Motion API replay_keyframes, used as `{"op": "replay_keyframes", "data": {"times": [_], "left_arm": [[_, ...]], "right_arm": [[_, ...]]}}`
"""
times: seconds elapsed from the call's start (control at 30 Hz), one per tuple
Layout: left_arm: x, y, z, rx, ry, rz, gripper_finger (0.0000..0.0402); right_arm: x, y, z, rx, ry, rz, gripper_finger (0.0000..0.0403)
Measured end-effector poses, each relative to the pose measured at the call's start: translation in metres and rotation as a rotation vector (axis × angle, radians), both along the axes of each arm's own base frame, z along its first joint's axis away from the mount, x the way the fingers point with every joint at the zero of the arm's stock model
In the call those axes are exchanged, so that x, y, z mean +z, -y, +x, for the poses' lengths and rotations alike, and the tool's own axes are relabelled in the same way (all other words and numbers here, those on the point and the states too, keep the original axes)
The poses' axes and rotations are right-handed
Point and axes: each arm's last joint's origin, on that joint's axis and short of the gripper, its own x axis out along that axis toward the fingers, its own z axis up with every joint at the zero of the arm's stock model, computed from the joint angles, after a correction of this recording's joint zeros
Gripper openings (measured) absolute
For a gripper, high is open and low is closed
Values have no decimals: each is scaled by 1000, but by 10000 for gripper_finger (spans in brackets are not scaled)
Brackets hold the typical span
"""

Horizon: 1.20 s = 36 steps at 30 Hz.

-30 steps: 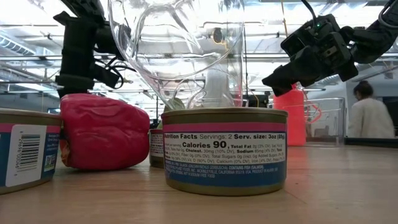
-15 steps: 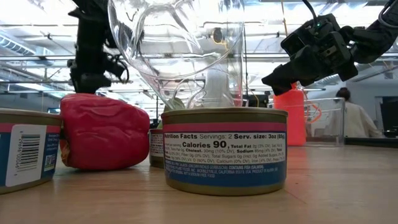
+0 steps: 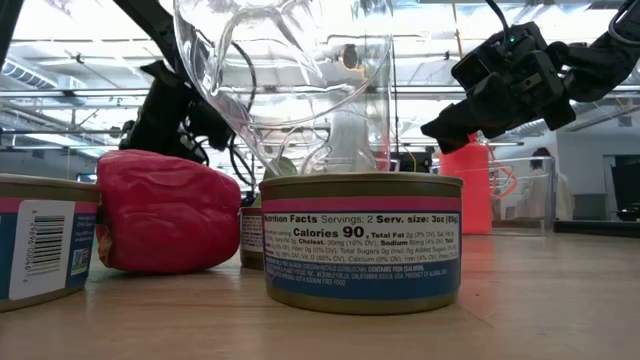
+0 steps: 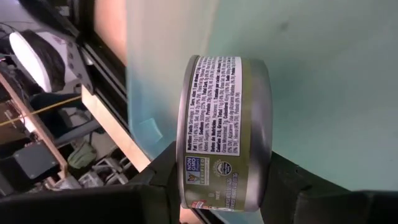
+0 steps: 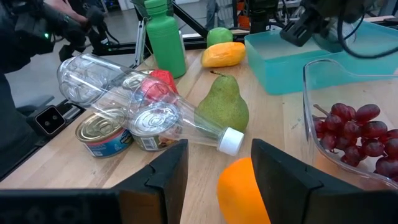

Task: Pick & Place Food Item
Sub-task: Put the bottom green tuna can into the green bin, then put the transparent water bottle into the right transparent bin

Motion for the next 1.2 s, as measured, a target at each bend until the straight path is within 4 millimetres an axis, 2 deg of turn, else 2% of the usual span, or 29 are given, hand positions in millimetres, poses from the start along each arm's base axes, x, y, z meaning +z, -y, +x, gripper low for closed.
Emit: {"op": "replay_keyframes", "data": {"times": [0.13,0.3,0.4,0.53,0.67,0.87,0.97,1.07,1.2], "left_arm": [[-4,1,3,-13,0,-44,153],[-2,6,10,-18,78,-146,249],[2,7,16,-27,114,-176,287],[9,11,26,-71,158,-206,309],[16,13,34,-103,198,-241,308],[24,13,38,-104,214,-245,289],[26,14,36,-106,195,-273,261],[26,14,34,-102,172,-287,201],[26,9,32,-62,180,-275,78]], "right_arm": [[0,0,0,0,0,0,164],[0,0,0,0,0,0,164],[0,0,0,0,0,0,164],[-1,0,0,0,-7,2,164],[-1,0,0,0,-7,1,164],[-1,0,0,0,-6,0,164],[-1,0,0,0,-6,0,164],[-1,0,0,0,-6,0,164],[-1,0,0,1,-8,1,164]]}}
